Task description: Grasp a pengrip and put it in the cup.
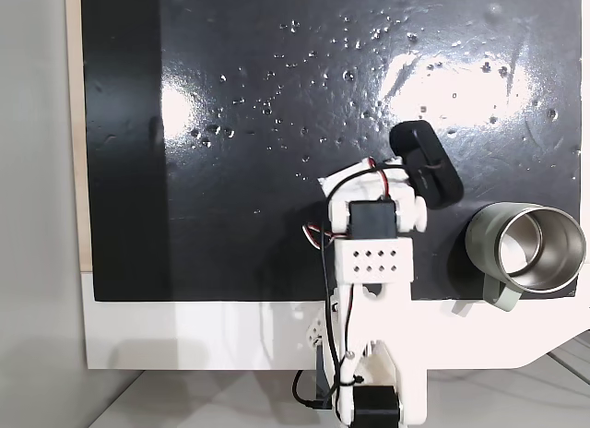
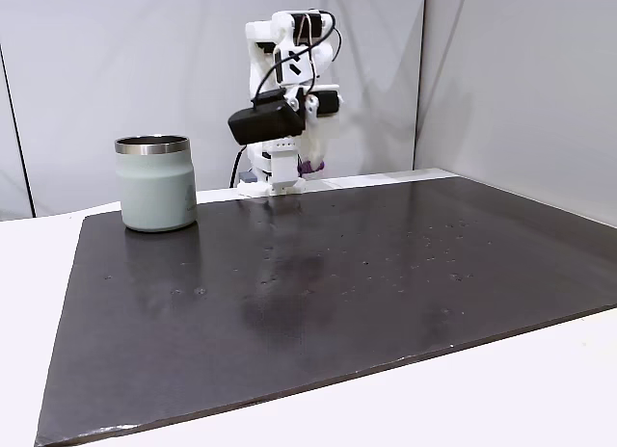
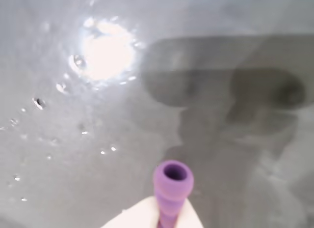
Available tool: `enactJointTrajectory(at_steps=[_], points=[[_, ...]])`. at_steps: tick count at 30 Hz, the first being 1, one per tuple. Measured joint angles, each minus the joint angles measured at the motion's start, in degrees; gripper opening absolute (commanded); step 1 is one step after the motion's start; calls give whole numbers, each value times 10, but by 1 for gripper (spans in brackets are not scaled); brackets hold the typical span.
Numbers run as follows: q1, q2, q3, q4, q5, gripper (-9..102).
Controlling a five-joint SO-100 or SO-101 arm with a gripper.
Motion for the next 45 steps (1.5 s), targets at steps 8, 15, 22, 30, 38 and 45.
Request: enactJointTrajectory(at_steps=[8,15,22,30,38,45], points=[[184,185,-15,114,-29,0],[428,137,-99,172,-63,0],[592,-15,-236,204,-63,0],[628,-76,-348,207,-76,0],[624,-97,-382,180,-62,0],[607,-76,-330,80,-47,0]])
